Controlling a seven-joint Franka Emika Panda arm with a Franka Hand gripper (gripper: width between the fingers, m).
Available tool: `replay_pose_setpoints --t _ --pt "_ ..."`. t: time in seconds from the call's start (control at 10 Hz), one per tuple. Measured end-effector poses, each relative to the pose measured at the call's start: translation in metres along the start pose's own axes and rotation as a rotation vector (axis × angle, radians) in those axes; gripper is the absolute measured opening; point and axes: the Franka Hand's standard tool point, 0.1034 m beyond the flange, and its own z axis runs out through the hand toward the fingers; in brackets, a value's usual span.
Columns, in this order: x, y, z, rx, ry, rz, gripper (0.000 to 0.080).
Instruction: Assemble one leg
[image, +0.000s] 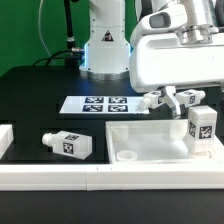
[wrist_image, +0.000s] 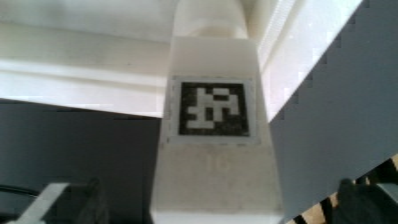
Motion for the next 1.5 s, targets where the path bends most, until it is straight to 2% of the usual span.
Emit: replay_pose_setpoints --t 0.2,0.3,0.6,0.7,0.8,1.0,1.1,1.2,1.3,1.4,1.5 --pt "0.006 0.004 -0.006 0.008 -0.065 0.008 0.0648" --pt "0.007 0.004 -0.005 0.026 -0.166 0.014 0.0649" --pt "0.011 0.001 0.005 0.061 -0.352 0.054 0.0649" --pt "0.004 -0.001 0.009 0.073 -0.429 0.057 0.0649" --pt "0.002 0.003 0.014 0.079 -0.491 0.066 0.0649" --pt "0.003 0.004 0.019 0.079 -0.497 0.072 0.0649" --pt "0.003 0.004 0.019 0.079 -0.497 0.072 0.0518" --pt "0.002 0.004 0.019 0.079 -0.497 0.072 0.0518" --pt "0.002 0.004 0.019 0.079 -0.498 0.072 0.0368" --pt "0.002 0.004 0.019 0.079 -0.498 0.072 0.0285" --pt "0.002 0.004 0.019 0.077 -0.498 0.082 0.0285"
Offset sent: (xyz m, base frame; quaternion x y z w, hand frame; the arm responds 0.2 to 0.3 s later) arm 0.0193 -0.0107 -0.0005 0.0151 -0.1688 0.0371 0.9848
